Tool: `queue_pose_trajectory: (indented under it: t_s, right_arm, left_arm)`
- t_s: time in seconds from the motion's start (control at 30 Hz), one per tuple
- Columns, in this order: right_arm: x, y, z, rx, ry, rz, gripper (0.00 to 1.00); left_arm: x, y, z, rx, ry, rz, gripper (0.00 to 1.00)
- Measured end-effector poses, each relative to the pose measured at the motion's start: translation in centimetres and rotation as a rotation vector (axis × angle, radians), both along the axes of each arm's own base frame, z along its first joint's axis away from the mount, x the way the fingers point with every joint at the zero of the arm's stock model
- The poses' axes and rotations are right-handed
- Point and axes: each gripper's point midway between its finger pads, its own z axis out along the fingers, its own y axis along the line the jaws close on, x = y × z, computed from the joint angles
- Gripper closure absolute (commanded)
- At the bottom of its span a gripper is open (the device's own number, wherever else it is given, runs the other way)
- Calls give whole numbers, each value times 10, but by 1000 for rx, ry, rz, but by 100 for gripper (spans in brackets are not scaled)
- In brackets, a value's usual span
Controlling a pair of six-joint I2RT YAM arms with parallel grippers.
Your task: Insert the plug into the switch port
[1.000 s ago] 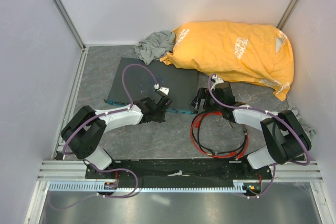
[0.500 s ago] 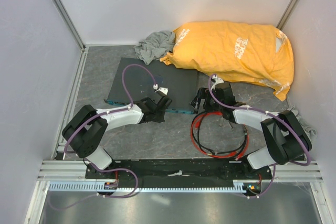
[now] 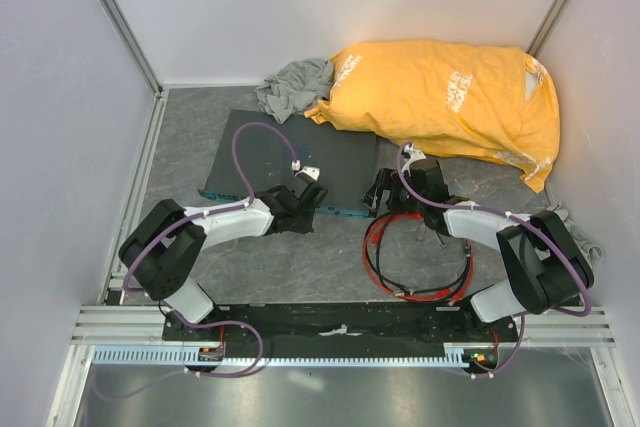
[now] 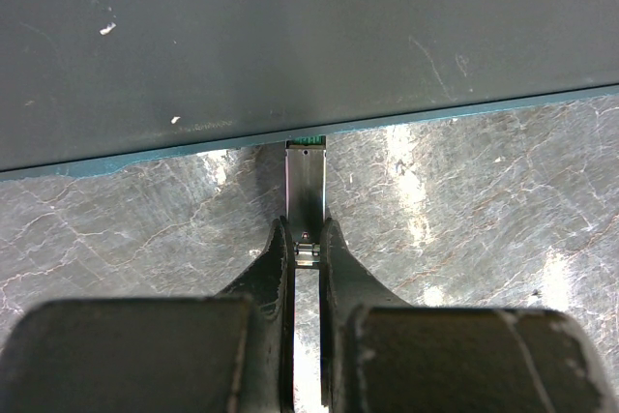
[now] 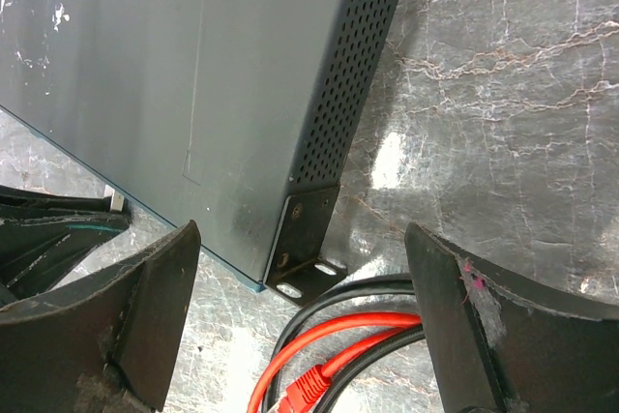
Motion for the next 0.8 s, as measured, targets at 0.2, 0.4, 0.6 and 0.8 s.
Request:
queue_pose_trajectory:
  t_s: [0.2, 0.4, 0.6, 0.8]
  right_arm:
    - [-1, 0, -1, 3, 4, 1, 6]
    - [-1, 0, 0, 3, 3, 1, 6]
    - [-1, 1, 1, 7, 1, 4, 6]
    - [-2, 1, 1, 12, 4, 4, 6]
  left_arm:
    - [0, 0, 0, -8, 5, 6, 98]
    - [0, 0, 0, -15, 7, 11, 99]
    - [0, 1, 0, -39, 1, 22, 98]
    - [0, 1, 0, -48, -3, 26, 98]
